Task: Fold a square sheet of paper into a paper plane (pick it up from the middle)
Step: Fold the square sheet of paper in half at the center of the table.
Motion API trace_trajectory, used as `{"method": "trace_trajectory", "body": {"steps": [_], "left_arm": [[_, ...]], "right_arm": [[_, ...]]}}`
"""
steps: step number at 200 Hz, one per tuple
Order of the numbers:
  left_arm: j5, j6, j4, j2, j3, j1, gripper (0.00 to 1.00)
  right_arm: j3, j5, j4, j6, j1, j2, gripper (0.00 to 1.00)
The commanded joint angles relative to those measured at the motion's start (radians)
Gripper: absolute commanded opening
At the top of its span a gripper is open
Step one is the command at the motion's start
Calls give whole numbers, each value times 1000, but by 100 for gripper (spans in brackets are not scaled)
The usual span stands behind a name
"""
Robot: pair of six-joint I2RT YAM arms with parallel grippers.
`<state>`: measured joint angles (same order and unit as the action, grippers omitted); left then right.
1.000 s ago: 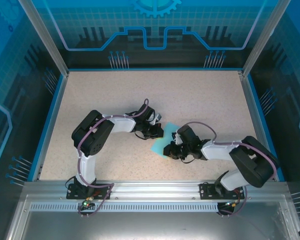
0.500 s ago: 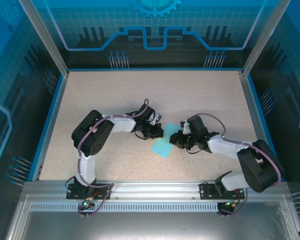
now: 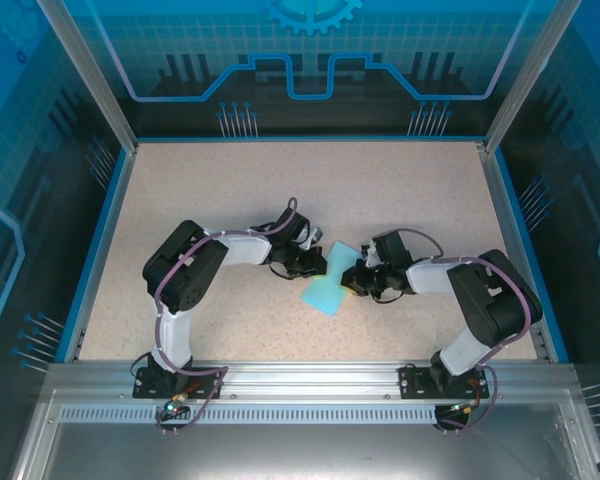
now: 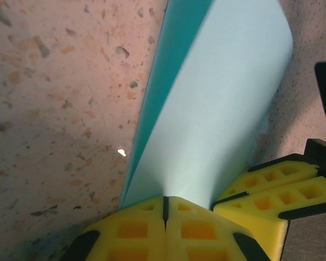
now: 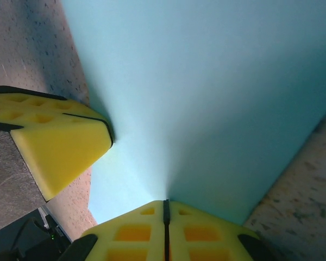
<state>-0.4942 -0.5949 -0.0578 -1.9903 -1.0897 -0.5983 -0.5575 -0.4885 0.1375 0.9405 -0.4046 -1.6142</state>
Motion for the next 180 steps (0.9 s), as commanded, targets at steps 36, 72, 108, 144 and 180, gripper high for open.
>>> {"method": "trace_trajectory", "body": {"steps": [36,72,108,144,180], "left_arm": [[105,21,-197,-45,58,-5,0],[99,19,-200,-39,55,-5,0],[86,15,-198,-35,53,-6,0],[82,10,-194,-22,60,-5,0],[75,0,-187,-12,65,-6,0]], "right_arm": [[-112,-47,-132,-99,106,56,9],[-140,-71,-143,-125,180,7,9],[-161,-92,-125,-137,189,-90,9],[-191,-47,-159,-166,191,-168,8],[-229,-92,-188,-187,200,-118,8]]}}
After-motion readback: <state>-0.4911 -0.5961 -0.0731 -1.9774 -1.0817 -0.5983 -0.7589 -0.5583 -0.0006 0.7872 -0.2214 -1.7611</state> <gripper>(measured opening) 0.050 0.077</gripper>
